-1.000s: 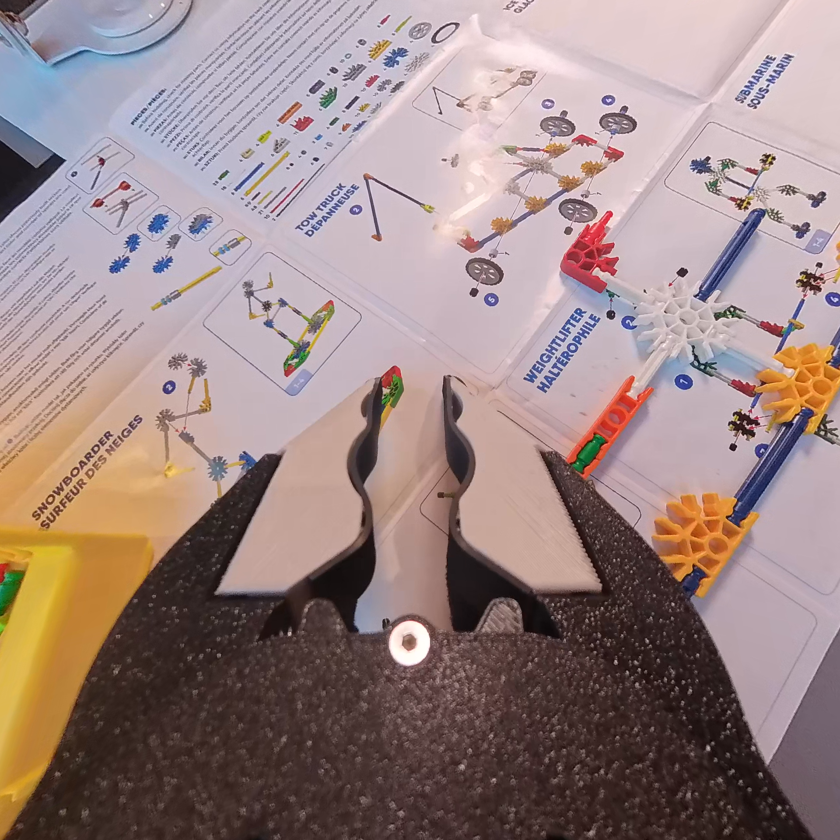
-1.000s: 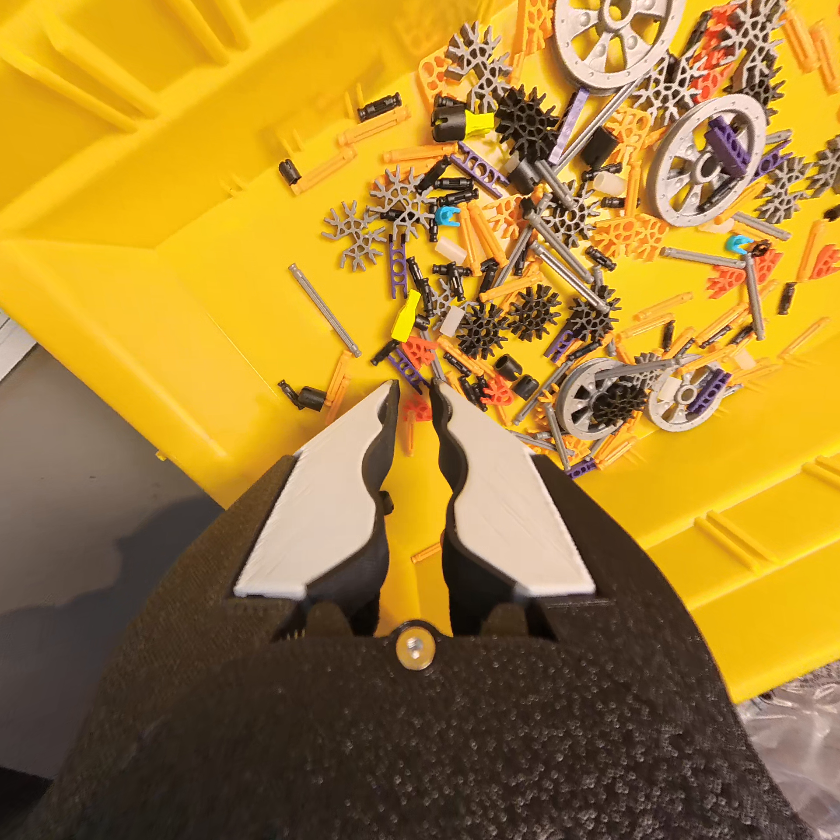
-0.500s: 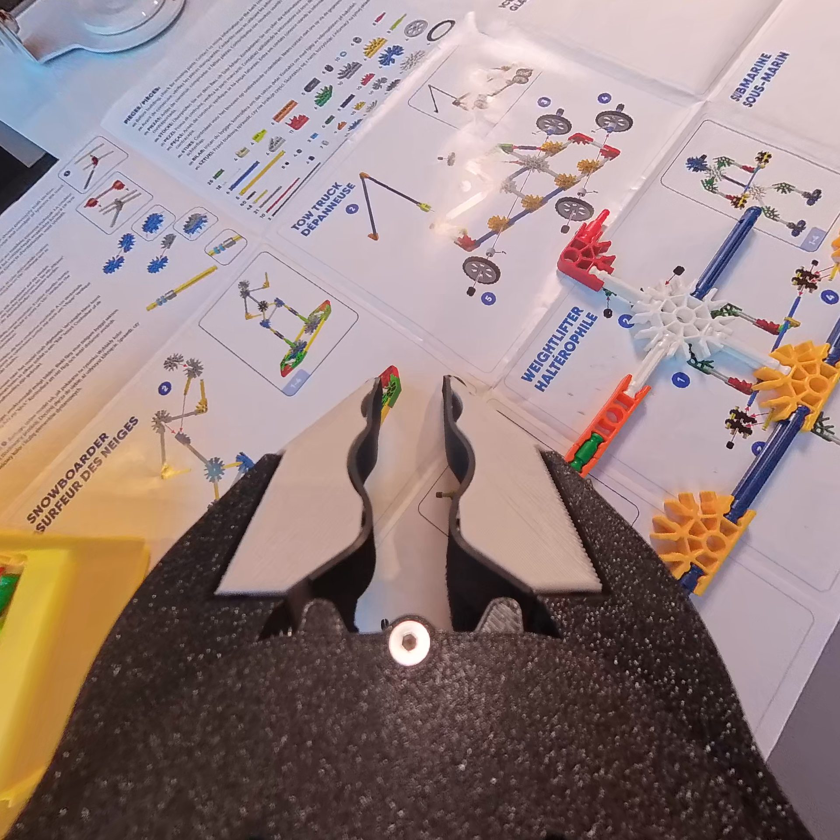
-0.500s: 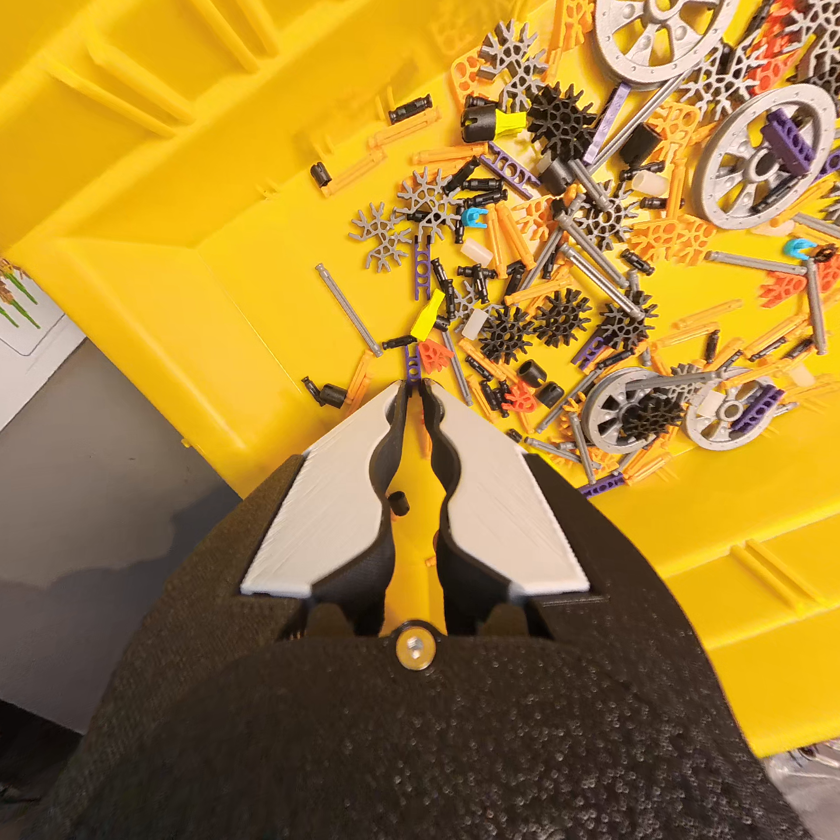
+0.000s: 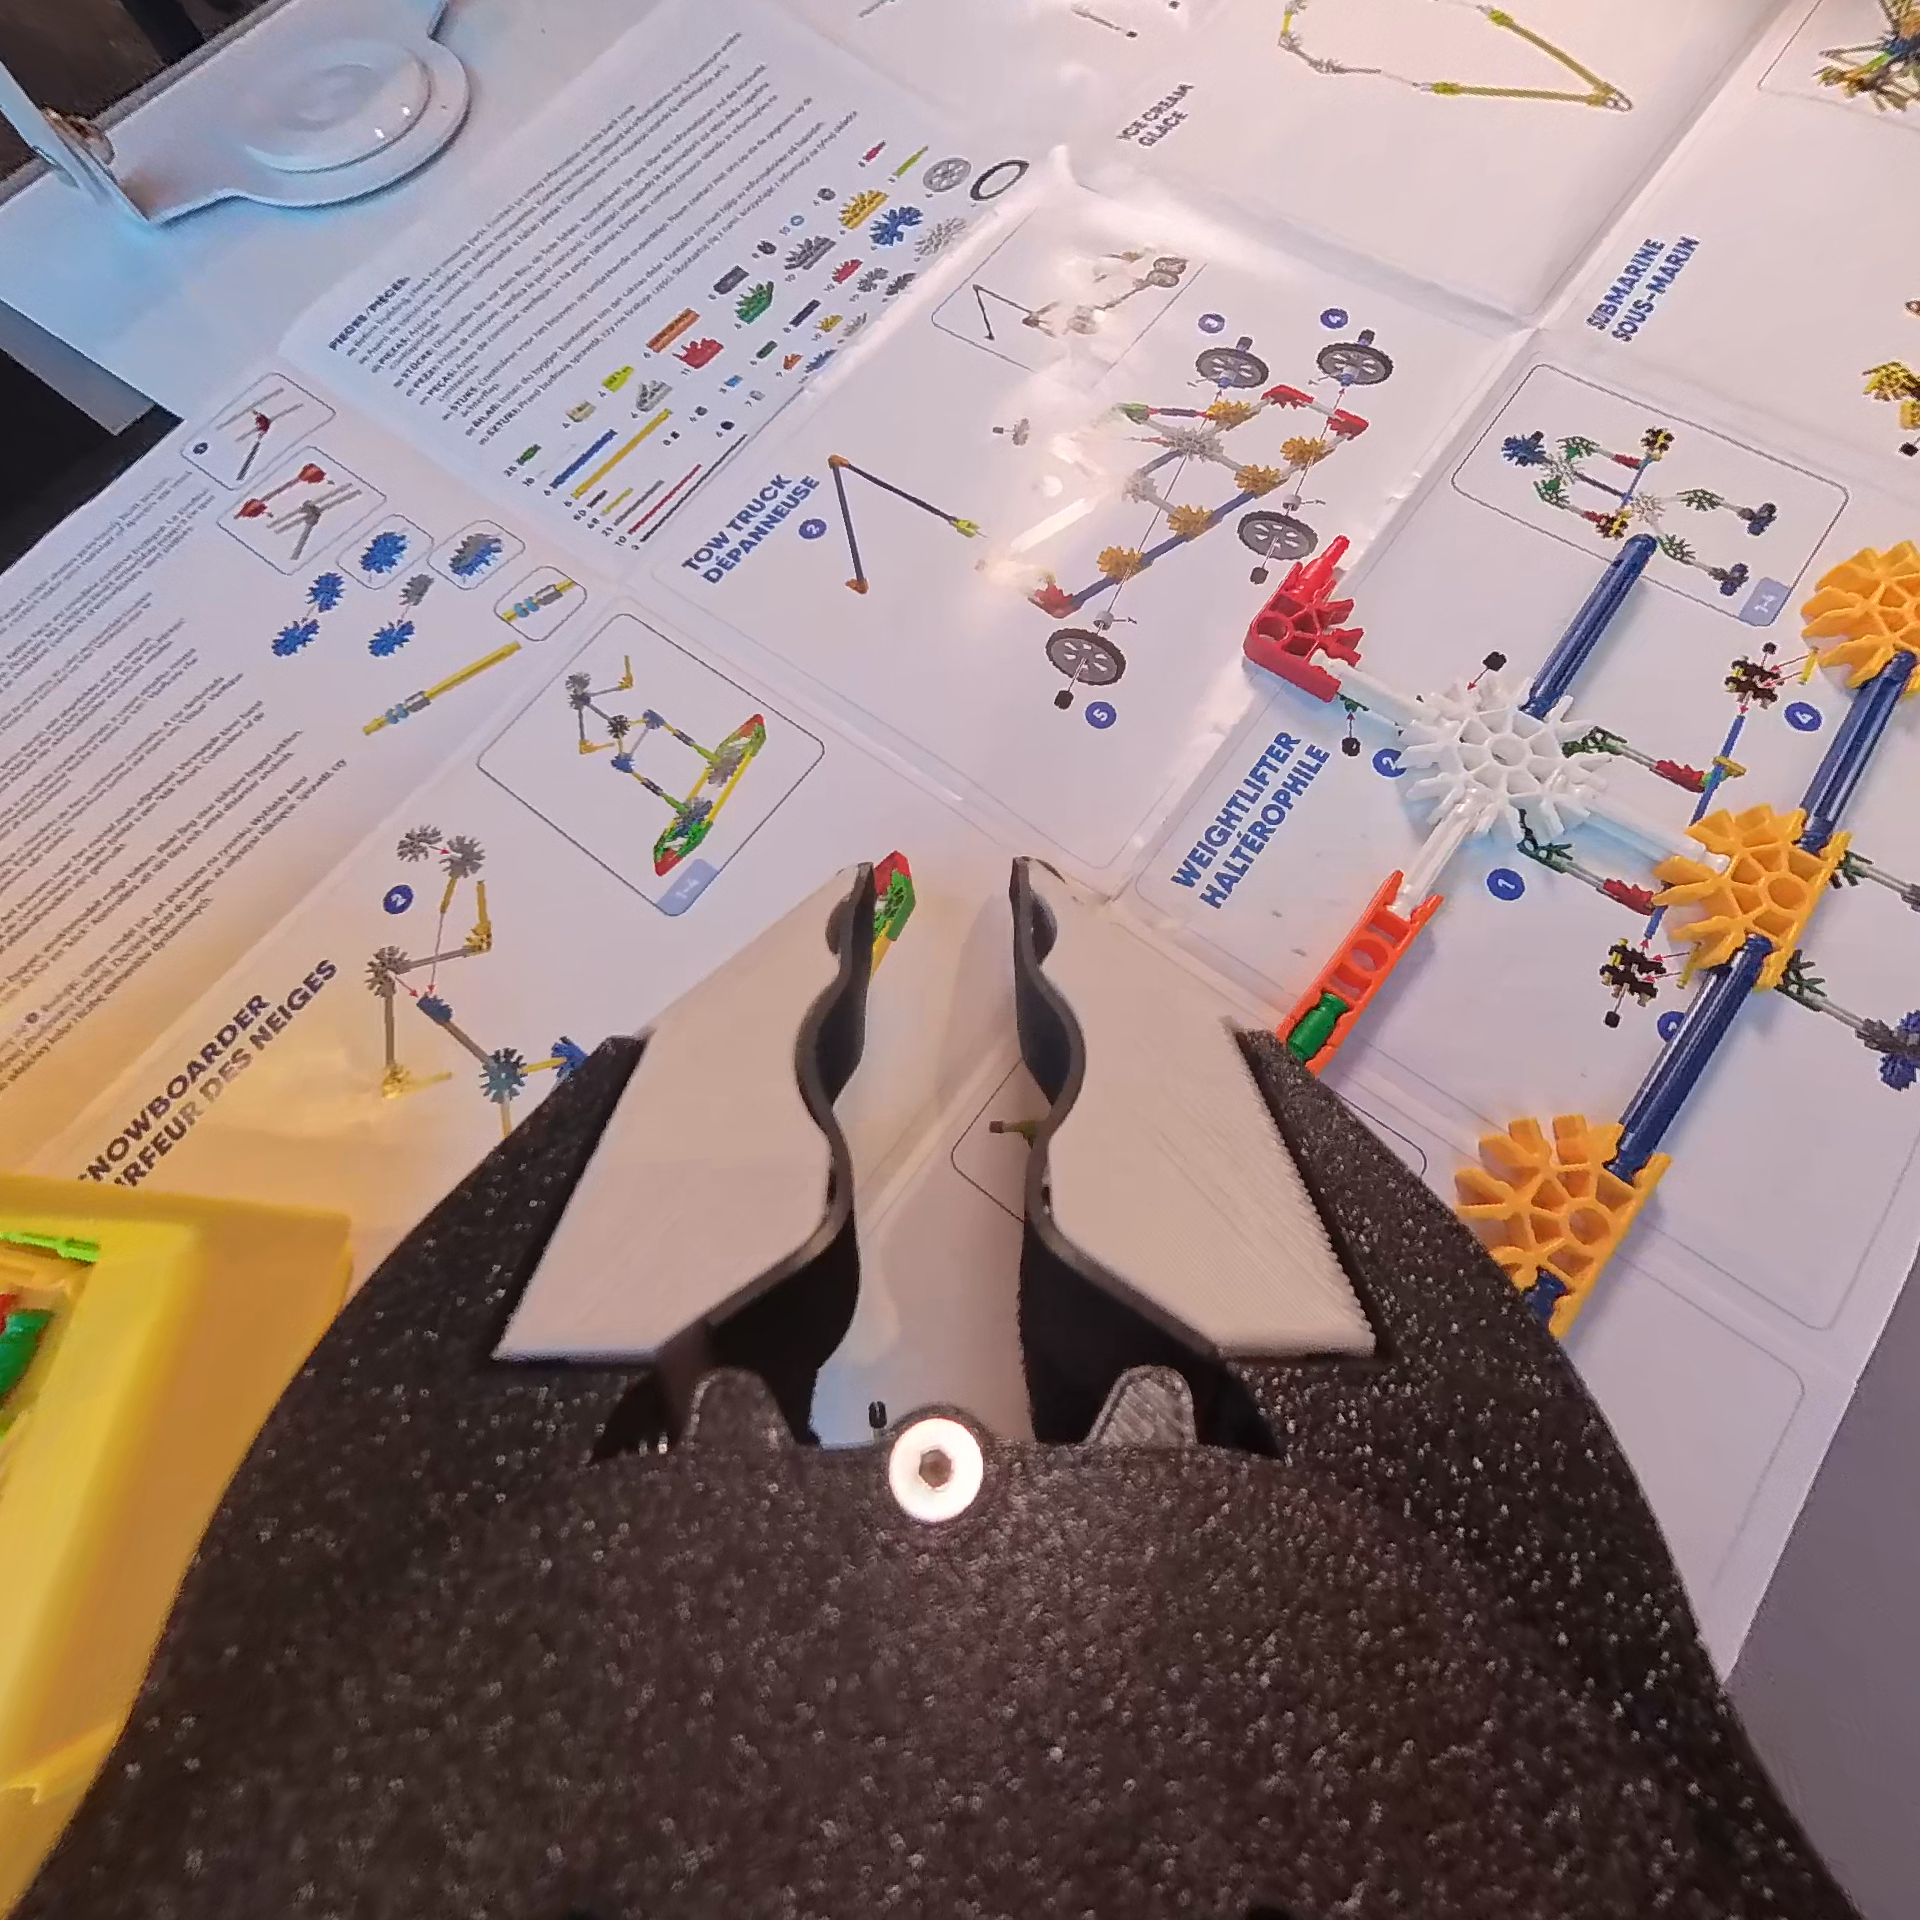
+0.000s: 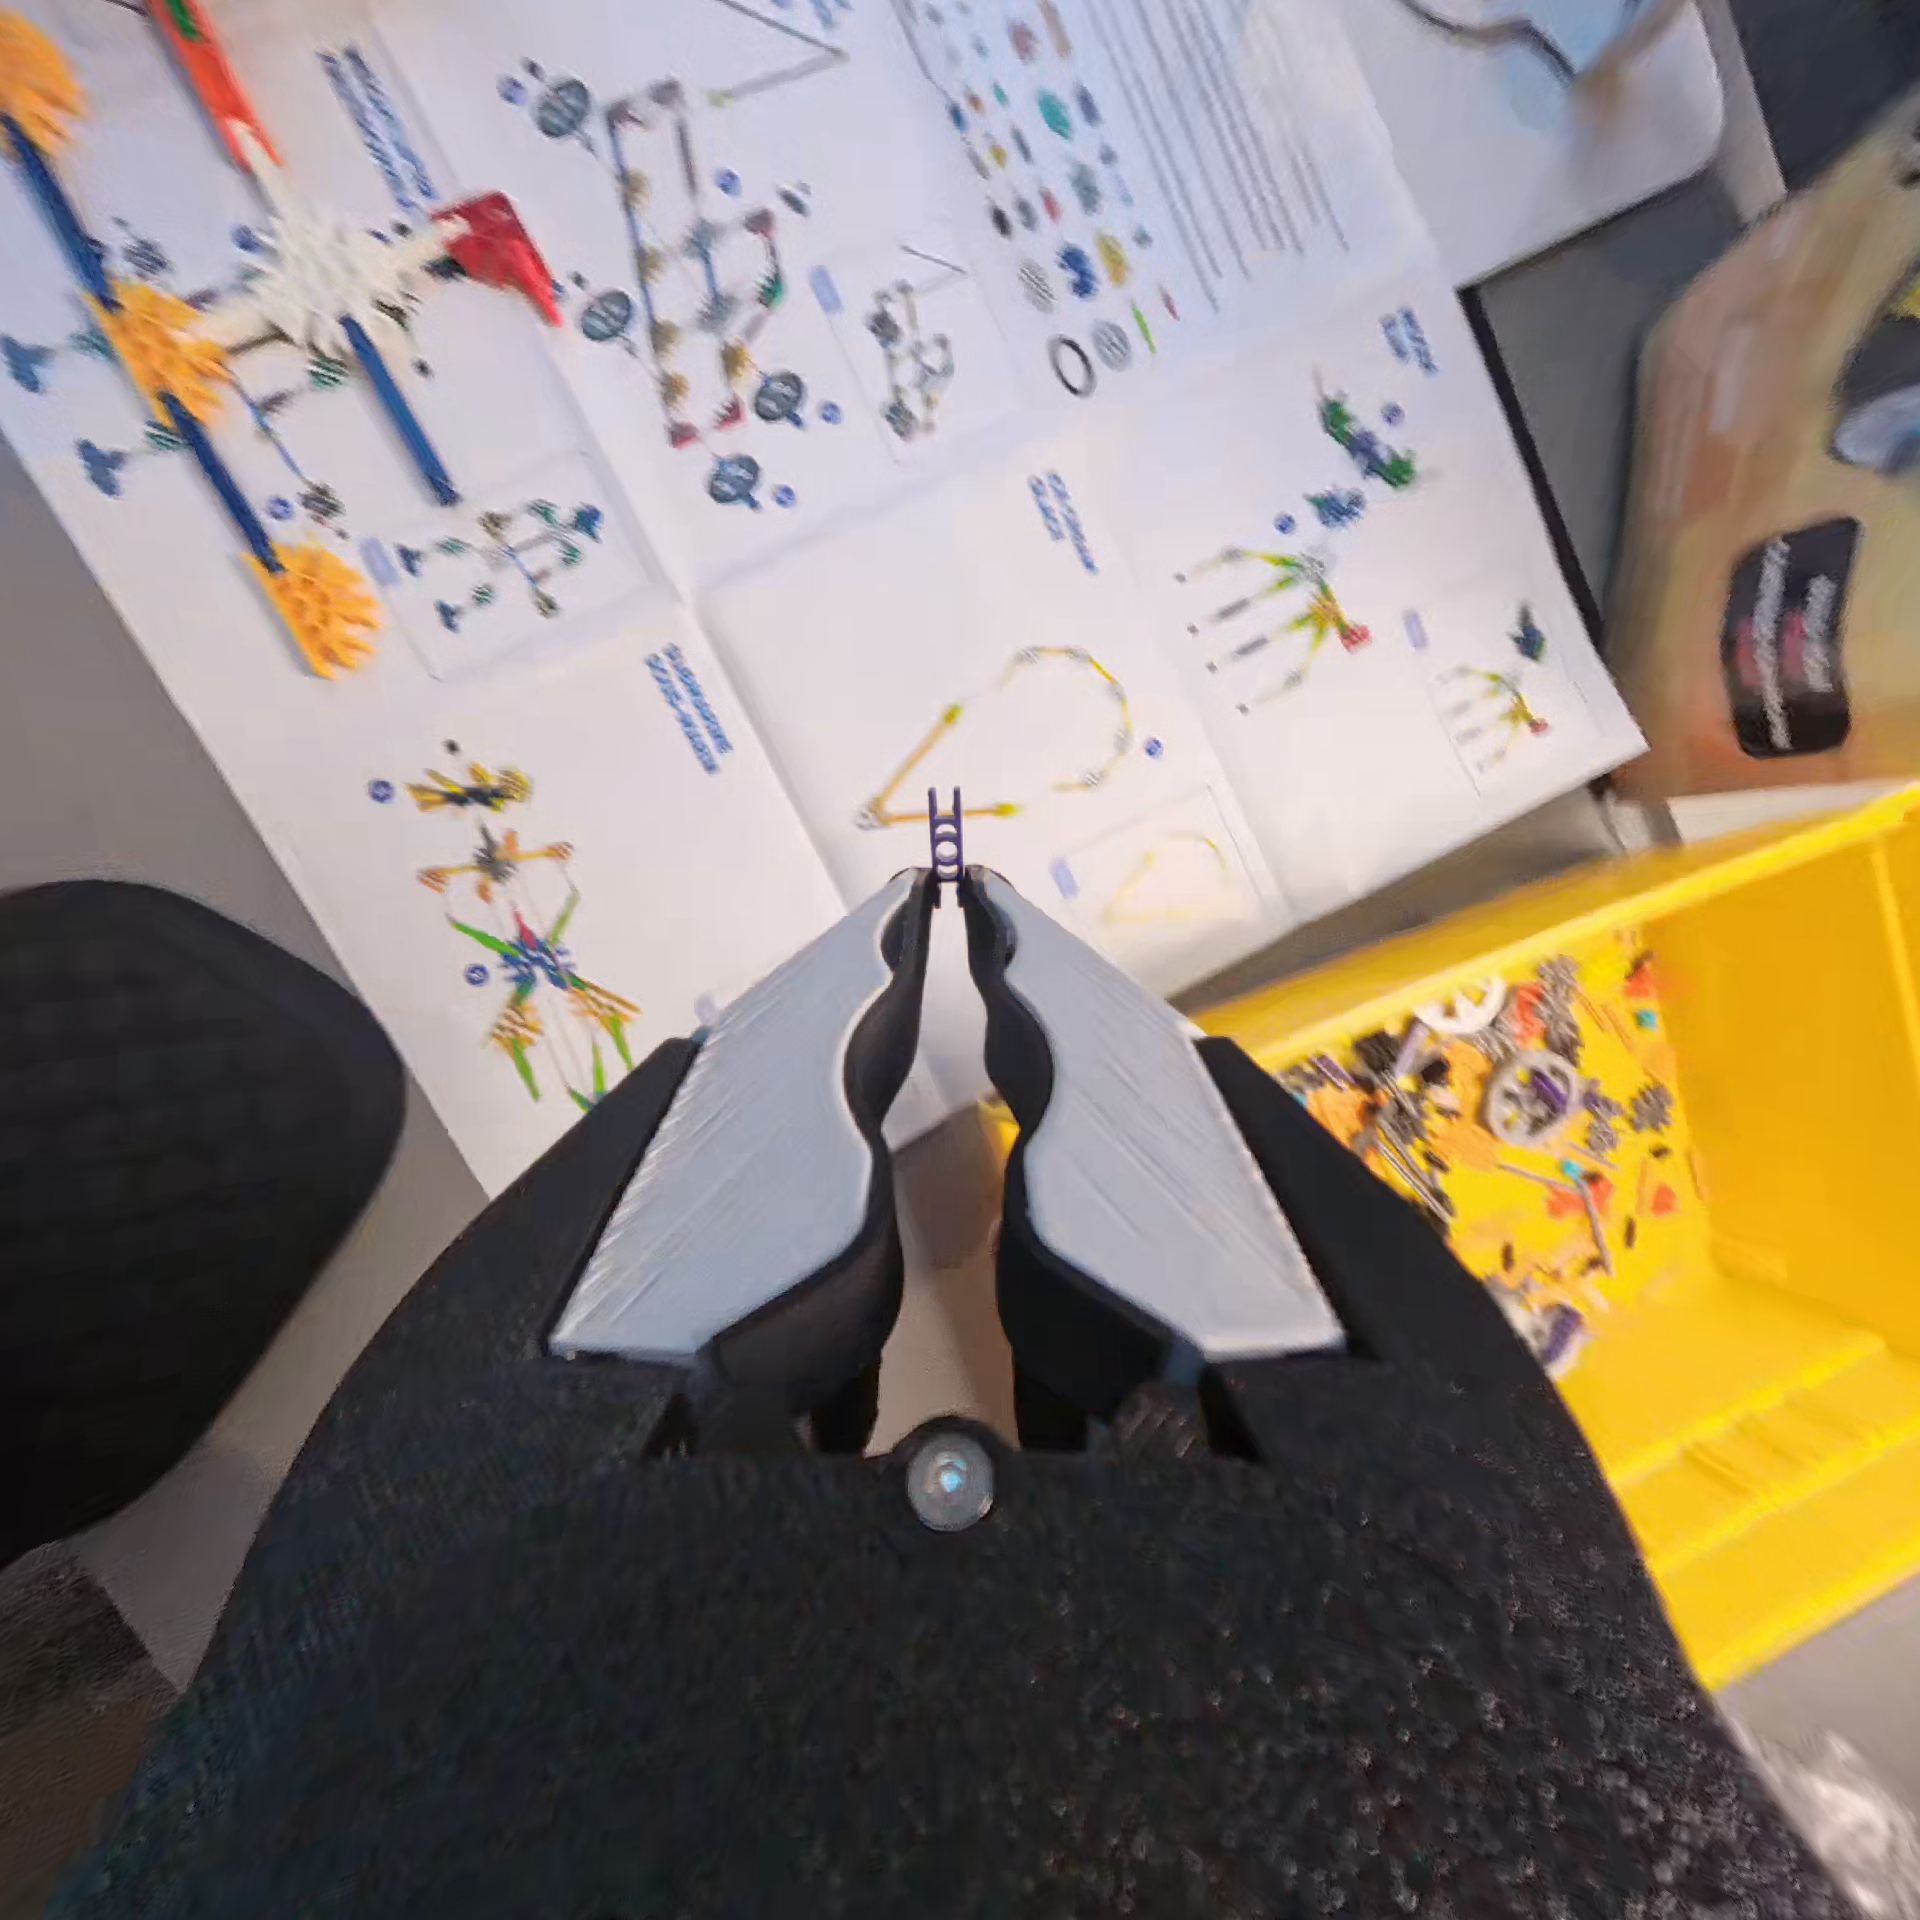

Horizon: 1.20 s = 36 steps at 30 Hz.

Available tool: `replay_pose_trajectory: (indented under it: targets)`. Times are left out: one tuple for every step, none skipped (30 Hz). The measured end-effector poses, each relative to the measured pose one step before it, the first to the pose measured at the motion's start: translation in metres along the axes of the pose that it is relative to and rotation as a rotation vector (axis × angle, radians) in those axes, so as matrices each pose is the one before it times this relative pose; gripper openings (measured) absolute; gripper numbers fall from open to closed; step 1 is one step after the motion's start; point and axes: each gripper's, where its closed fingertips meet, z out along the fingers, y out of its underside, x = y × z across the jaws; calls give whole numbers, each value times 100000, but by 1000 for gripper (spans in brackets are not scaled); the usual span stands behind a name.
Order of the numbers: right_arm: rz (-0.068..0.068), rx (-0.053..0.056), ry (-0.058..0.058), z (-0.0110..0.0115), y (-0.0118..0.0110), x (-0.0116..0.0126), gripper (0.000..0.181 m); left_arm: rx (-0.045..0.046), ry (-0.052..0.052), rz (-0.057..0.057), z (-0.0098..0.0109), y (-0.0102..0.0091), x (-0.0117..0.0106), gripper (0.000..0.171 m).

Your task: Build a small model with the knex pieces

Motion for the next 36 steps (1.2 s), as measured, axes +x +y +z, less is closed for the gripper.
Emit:
replay_pose_trajectory:
  targets:
    - [-1899,1137,-3575,1029,-1136,-1615,5,377,488,430,-48,-52,109,23]
    - [-2162,385,-3820,1272,-935,-1517,5,427,401,593,-40,-54,123,23]
    - [-2105,-48,-3407,1421,-814,-1294,5,430,328,768,-57,-60,155,22]
    - [-1727,144,-3090,1524,-786,-1068,5,225,537,800,-60,-33,213,21]
    - [-1571,99,-3300,1569,-693,-945,5,105,1015,497,-23,-64,305,21]
    - [-1644,-428,-2270,1577,-553,-648,5,303,1839,15,15,-185,433,21]
    - [-1682,-847,-1482,1514,-424,-414,5,185,2733,-175,69,-315,551,21]
    - [-1528,-645,-2364,1422,-417,-450,5,-365,3420,308,162,-376,656,22]
    - [-723,-433,-2477,1283,-413,-358,5,-744,3184,1163,260,-429,605,23]
    - [-432,-527,-1487,1130,-380,-112,5,-759,2692,1958,344,-483,528,23]
    - [-740,-725,-1162,971,-322,-48,5,-1094,3294,2351,459,-464,574,23]
    - [-909,-587,-1077,804,-319,-45,5,-1265,3784,2154,582,-419,570,23]
    - [-956,-615,-392,640,-292,40,5,-1316,3707,1800,702,-371,467,23]
    - [-877,-530,-237,460,-253,50,5,-1787,3587,1388,780,-233,337,24]
    - [-656,-361,-258,311,-228,4,5,-2108,3197,1119,781,-116,223,24]
    - [-615,-166,-171,173,-197,3,5,-1767,2195,1047,709,-114,86,24]
    - [-584,-90,-65,100,-139,-13,5,-1132,1302,1087,608,-177,-2,25]
    - [-526,-4,362,39,-81,45,5,-914,1232,1254,476,-168,57,25]
    - [-434,182,157,-2,-42,14,5,-1228,1562,1516,371,-30,194,24]
    - [46,386,-267,-13,-17,-41,5,-1604,1309,1821,283,153,237,24]
    - [377,565,-277,-10,0,-14,5,-977,0,1813,113,168,90,23]
    - [313,522,-450,10,4,-41,5,-91,-105,832,-53,94,47,23]
    - [-20,338,-514,22,22,-64,5,-60,529,-857,-114,81,97,23]
    - [-345,323,-628,29,-14,-90,5,-215,673,-859,-125,104,139,23]
    - [-331,34,-547,69,-46,-79,5,-207,257,-80,-105,116,120,23]
    - [-420,-105,-73,67,-86,17,5,-138,-124,550,-84,107,86,23]
    - [-492,-90,-168,74,-145,1,5,-54,-292,543,-47,74,60,23]
    - [-468,-186,-298,85,-166,-9,5,-2,-315,210,-28,48,37,23]
    - [-522,-278,-416,80,-158,-39,5,37,-252,-126,-16,16,4,23]
    - [-393,-687,-336,106,-79,-14,6,87,-175,-218,4,6,17,23]
    - [-408,-994,-287,132,1,3,6,160,-47,-144,-4,-5,25,23]
    - [-362,-678,-190,76,-2,16,6,281,46,-93,-10,8,28,24]
    - [-54,-172,-96,21,-46,11,6,422,68,-179,2,0,9,24]
    - [34,-89,57,-6,-12,1,6,535,148,-345,-11,5,4,24]
    - [25,19,253,-2,6,-10,6,516,244,-456,-14,-7,7,25]
    - [-116,230,240,-22,2,-54,7,375,283,-378,-15,4,26,25]
